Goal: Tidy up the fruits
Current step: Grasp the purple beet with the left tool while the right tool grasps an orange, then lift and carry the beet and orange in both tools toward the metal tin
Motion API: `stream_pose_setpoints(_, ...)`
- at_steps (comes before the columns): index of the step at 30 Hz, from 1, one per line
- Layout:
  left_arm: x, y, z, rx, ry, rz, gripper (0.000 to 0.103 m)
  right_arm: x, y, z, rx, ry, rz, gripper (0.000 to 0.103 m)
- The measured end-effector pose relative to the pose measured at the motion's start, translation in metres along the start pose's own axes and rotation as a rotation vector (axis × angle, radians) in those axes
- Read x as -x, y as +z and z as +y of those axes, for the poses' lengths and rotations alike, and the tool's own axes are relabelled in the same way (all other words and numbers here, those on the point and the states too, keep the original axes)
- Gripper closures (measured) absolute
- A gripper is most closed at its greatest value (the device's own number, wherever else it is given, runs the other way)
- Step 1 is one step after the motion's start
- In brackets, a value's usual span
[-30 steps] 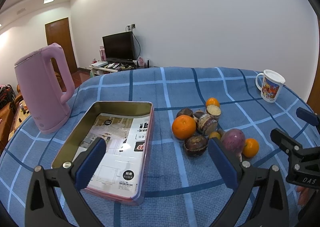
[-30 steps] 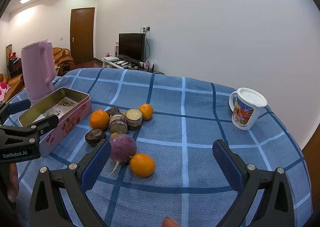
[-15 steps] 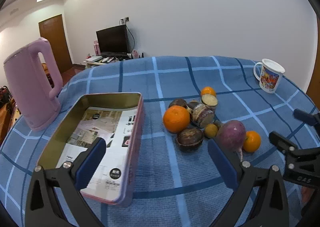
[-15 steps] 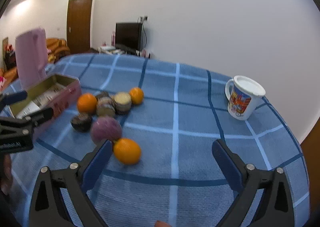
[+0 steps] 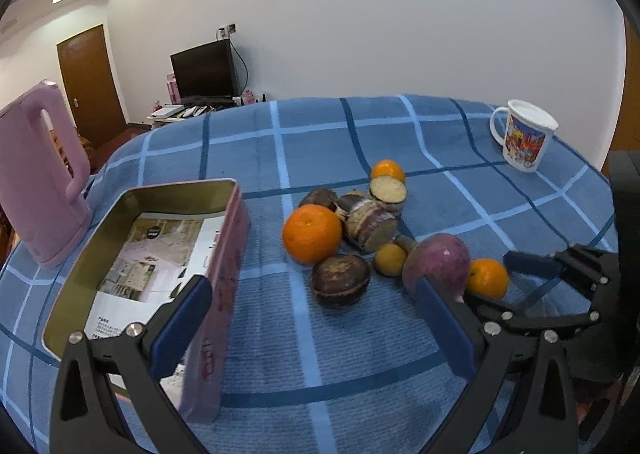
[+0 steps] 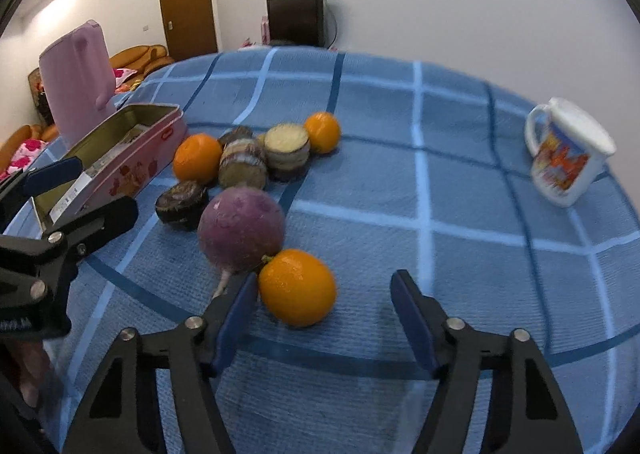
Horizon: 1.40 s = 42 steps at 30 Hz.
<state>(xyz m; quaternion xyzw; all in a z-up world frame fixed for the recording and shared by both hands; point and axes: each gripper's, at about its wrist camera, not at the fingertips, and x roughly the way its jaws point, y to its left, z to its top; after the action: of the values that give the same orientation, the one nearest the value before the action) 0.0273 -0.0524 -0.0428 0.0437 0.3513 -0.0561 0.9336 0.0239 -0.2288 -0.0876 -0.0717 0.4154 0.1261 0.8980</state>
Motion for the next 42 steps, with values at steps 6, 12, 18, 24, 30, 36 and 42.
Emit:
stream_pose_setpoints(6, -0.012, 0.003, -0.013, -0.003, -0.036, 0.034, 0.013, 0.005, -0.008, -0.015, -0.065, 0.029, -0.024, 0.063)
stream_pose_setpoints(12, -0.019, 0.008, -0.043, -0.025, -0.085, 0.024, 0.015, 0.011, -0.011, -0.046, -0.142, -0.074, -0.032, 0.063)
stream_pose_setpoints(18, -0.019, 0.014, -0.076, -0.086, -0.127, 0.003, 0.018, 0.017, -0.015, -0.073, -0.210, -0.078, -0.044, 0.063)
stream_pose_setpoints(24, -0.032, 0.020, -0.096, -0.090, -0.211, 0.045, 0.017, 0.023, -0.019, -0.086, -0.256, -0.076, -0.067, 0.063)
stream_pose_setpoints(30, -0.043, 0.018, -0.110, -0.091, -0.283, 0.099, 0.016, 0.029, -0.025, -0.104, -0.303, -0.084, -0.083, 0.063)
stream_pose_setpoints(36, -0.060, 0.013, -0.122, -0.111, -0.271, 0.175, 0.049, 0.031, -0.027, -0.110, -0.324, -0.085, -0.096, 0.063)
stream_pose_setpoints(42, -0.058, 0.011, -0.113, -0.085, -0.281, 0.171, 0.050, 0.034, -0.027, -0.106, -0.303, -0.091, -0.102, 0.063)
